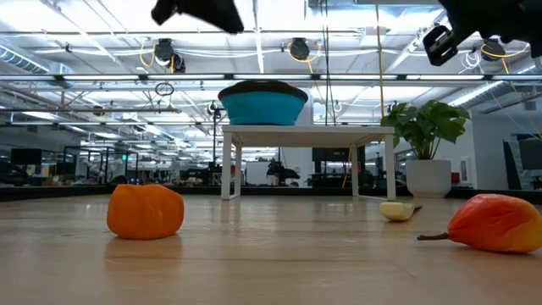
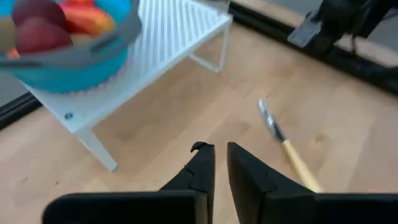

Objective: Pick & Place Fruit
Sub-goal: Put the orange peach into the blue strainer bowl on the shelf

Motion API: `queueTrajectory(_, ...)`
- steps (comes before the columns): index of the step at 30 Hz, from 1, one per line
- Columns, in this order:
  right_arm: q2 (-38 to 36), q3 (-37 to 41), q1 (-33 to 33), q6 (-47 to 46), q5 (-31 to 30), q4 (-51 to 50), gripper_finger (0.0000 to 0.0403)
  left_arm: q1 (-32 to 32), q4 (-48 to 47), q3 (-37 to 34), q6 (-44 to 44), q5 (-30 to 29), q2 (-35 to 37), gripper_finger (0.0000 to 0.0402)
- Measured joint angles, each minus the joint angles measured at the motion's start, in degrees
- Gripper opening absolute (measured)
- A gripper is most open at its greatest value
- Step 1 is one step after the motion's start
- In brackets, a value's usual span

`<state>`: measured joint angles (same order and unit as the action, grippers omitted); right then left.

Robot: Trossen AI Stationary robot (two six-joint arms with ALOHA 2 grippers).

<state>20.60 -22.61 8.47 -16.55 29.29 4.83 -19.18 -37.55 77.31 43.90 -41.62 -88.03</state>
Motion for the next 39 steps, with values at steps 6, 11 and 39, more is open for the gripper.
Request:
queueTrajectory(6,7.4,0.0,-8.3,1.6,-10.5,5.5,0.0000,1.8,12.1,-10.7,-4.6,7.8,3.7,0.0006)
queueTrajectory(11,13.3,0.0,-15.2,3.0,-20.1,11.4,0.0000,4.7,28.2,-21.9,-12.7,15.6,10.1,0.0013)
queueTrajectory(39,59.0,-44.6,-40.3,10.0,-38.0,-23.1,0.0000,9.2,40.8,-57.1,-21.8,25.2,49.7,0.0027)
